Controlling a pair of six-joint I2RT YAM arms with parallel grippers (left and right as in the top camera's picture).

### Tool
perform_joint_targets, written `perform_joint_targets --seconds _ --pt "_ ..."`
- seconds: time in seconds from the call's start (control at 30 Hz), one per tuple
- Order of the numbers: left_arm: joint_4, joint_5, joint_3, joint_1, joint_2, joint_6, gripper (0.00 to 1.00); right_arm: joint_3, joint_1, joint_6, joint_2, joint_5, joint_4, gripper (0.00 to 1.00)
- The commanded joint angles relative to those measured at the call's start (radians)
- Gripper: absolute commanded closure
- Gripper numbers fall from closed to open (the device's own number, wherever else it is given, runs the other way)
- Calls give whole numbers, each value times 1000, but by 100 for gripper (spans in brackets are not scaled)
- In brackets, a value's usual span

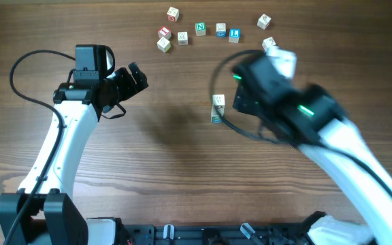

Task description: Form a tower

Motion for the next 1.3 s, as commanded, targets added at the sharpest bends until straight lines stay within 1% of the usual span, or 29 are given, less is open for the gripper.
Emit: perform_joint_targets --seconds 0.0,0.07,0.17,0.23,0.33,0.43,0.5,0.53,0.57,0.67,0.77,0.93,1.07,1.13,1.27 --pt "3 -2 -5 1 -2 2 0 29 0 -43 -163 53 -4 0" --pt "3 -2 -5 1 -2 2 0 29 0 -44 -229 53 -5 0" --pt "3 -2 -5 1 -2 2 0 29 0 -166 -285 54 -29 0" --pt "3 -2 -5 1 -2 2 0 29 0 -255 -304 93 -25 0" --pt "3 -2 -5 1 -2 2 0 29 4 -345 -319 134 -22 0" --pt "3 -2 -5 1 -2 2 0 21 4 -433 -341 164 25 0" --pt "3 -2 -5 1 -2 2 0 -19 1 -517 -382 166 128 0" --pt "3 -2 -5 1 -2 2 0 -82 -12 -576 -439 139 246 0" --pt "3 -2 -5 1 -2 2 0 -136 -26 -613 -482 84 316 0" --pt "3 -2 -5 1 -2 2 0 -296 -73 -664 -593 -45 449 0" --pt "3 -2 -5 1 -2 2 0 -532 -150 -666 -767 -174 608 0" --pt "3 -2 -5 1 -2 2 0 -838 -236 -666 -1043 -285 831 0" --pt "3 -2 -5 1 -2 2 0 -977 -320 -668 -1203 -403 919 0" --pt "3 -2 -5 1 -2 2 0 -1022 -341 -668 -1276 -405 937 0" --pt "3 -2 -5 1 -2 2 0 -1072 -346 -669 -1346 -405 966 0"
